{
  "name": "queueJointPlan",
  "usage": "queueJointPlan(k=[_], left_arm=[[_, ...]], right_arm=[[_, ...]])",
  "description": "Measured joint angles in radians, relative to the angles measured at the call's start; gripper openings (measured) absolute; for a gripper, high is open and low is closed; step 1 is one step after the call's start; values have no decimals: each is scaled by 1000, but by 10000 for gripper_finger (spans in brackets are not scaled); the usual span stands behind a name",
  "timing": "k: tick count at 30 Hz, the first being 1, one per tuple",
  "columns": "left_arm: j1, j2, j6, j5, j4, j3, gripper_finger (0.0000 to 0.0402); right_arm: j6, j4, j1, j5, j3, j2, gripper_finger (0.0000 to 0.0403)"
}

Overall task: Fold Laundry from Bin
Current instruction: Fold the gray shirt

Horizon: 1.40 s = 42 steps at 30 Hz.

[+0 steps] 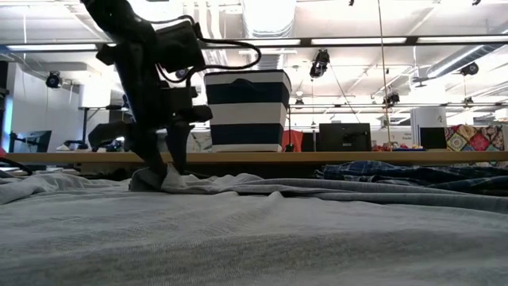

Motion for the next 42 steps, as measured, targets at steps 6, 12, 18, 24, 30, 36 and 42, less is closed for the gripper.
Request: queueJointPlan(k=[6,12,18,24,30,36,42], left_arm=[[-25,12,-41,-3,3,0,80],[-39,11,-250,78,-37,38,8],[-39,-36,-329,146,-106,113,1],[-38,-95,-359,150,-260,165,0],[-36,-179,-405,159,-335,166,0],[6,-217,-448,146,-340,166,0],[31,-183,-458,147,-318,166,0]], right_arm=[[-32,3,1,4,3,-7,13],[-14,4,17,29,12,-59,52],[3,-14,36,38,12,-62,120],[1,-56,35,80,20,-67,155],[-76,-136,-3,172,26,-94,157],[-222,-131,-48,174,22,-81,143],[-240,-117,-23,57,-27,-82,129]])
